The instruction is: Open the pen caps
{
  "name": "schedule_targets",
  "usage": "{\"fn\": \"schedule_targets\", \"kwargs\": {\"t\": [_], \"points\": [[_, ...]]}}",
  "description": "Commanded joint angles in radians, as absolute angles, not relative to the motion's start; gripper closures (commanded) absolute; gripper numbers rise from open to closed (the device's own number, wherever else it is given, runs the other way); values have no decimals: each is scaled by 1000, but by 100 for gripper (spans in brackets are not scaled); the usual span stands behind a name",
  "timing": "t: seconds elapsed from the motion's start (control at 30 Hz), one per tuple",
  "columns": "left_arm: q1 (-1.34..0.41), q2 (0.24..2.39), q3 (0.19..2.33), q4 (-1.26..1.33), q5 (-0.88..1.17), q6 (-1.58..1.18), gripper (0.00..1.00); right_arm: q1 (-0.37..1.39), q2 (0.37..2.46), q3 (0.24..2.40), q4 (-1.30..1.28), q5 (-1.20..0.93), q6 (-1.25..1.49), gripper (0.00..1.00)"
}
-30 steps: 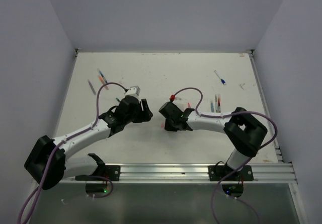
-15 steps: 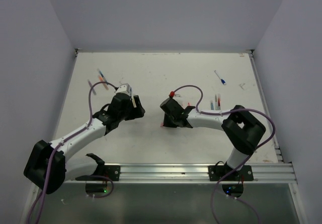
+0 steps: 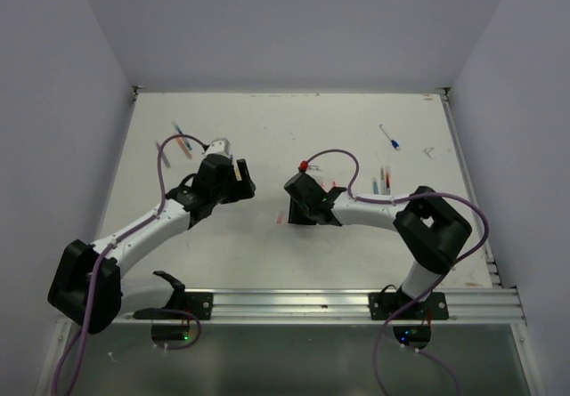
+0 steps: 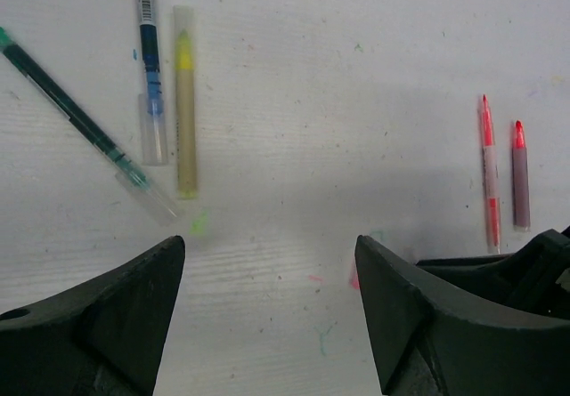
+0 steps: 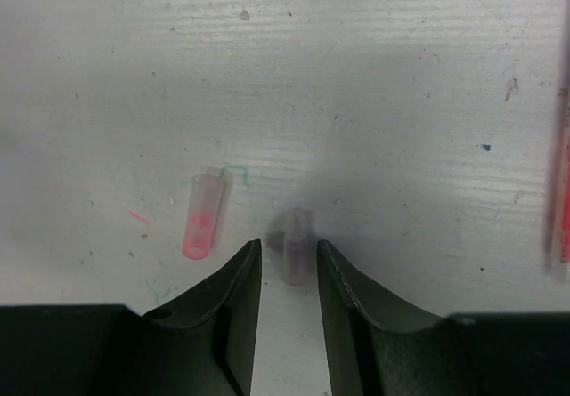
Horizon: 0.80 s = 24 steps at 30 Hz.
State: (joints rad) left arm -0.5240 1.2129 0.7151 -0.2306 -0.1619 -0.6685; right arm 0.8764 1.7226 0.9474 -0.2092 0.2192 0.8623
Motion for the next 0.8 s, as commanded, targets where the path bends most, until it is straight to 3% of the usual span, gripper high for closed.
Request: {"fn": "schedule_targets", "kwargs": {"t": [0.0,0.27,0.37,0.47,0.77], "points": [[-503,1242,779,-239,-209,-630,19,868,1697,917,-302,261,822,64],[-473,1314,810,-229,-206,-612,22,870,1625,917,-304,245,776,62],[-443,1350,841,-232,-204,-594,27,868,1589,908,-304,244,759,46],[-405,1387,880,-241,-206,-572,31,870,1530,896,-305,256,733,39],[-325,1511,989,-216,-112,-545,54,865,1427,879,-354,268,667,43]]}}
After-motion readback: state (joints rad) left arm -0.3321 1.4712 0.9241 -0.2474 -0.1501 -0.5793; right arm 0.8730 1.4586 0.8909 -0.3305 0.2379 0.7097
